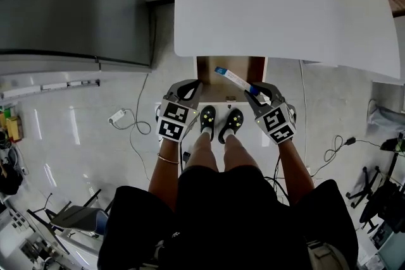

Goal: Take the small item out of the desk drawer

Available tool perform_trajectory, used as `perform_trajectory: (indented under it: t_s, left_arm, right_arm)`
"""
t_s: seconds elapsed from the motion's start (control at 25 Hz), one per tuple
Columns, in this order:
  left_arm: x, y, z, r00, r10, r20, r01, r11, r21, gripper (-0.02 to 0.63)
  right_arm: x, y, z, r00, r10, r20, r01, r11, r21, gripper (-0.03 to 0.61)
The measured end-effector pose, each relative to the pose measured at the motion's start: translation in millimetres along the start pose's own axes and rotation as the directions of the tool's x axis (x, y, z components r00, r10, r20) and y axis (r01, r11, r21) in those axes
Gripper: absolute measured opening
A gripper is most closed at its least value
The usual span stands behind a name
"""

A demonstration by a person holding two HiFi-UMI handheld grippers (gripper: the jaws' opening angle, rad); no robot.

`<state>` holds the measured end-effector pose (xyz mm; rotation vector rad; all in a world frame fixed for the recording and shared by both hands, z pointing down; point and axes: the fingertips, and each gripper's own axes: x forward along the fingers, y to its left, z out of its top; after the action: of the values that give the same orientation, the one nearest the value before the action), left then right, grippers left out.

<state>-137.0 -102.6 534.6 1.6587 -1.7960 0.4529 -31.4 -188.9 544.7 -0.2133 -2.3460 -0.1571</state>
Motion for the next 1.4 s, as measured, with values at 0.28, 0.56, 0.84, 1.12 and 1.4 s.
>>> perform_trajectory:
  t_s: [0.28, 0.56, 0.84, 1.12, 1.4]
  left_arm:
    - [-14, -7, 24, 0.999, 0.004, 0.045, -0.005, 1.0, 0.018, -0.003]
    - [-28, -16, 48, 0.996, -0.003, 0.095, 0.0, 0.999, 0.032, -0.003]
    - [-37, -31, 77, 0.989, -0.024, 0.147, 0.016, 0.998, 0.055, -0.003]
    - [-49, -40, 106, 0.98, -0.035, 0.196, 0.017, 0.996, 0.091, -0.003]
    - [-62, -50, 126, 0.972, -0.046, 0.231, 0.016, 0.992, 0.128, -0.003]
  right_arm:
    - [-25, -4, 17, 0.998, -0.016, 0.057, 0.011, 0.997, 0.076, 0.106]
    - [-49, -12, 39, 0.989, -0.074, 0.131, 0.051, 0.985, 0.166, 0.106]
    - [-73, -19, 56, 0.973, -0.125, 0.195, 0.075, 0.967, 0.244, 0.106]
    - [-101, -24, 74, 0.953, -0.157, 0.258, 0.082, 0.957, 0.28, 0.106]
    - [-124, -28, 82, 0.936, -0.211, 0.282, 0.109, 0.935, 0.337, 0.106]
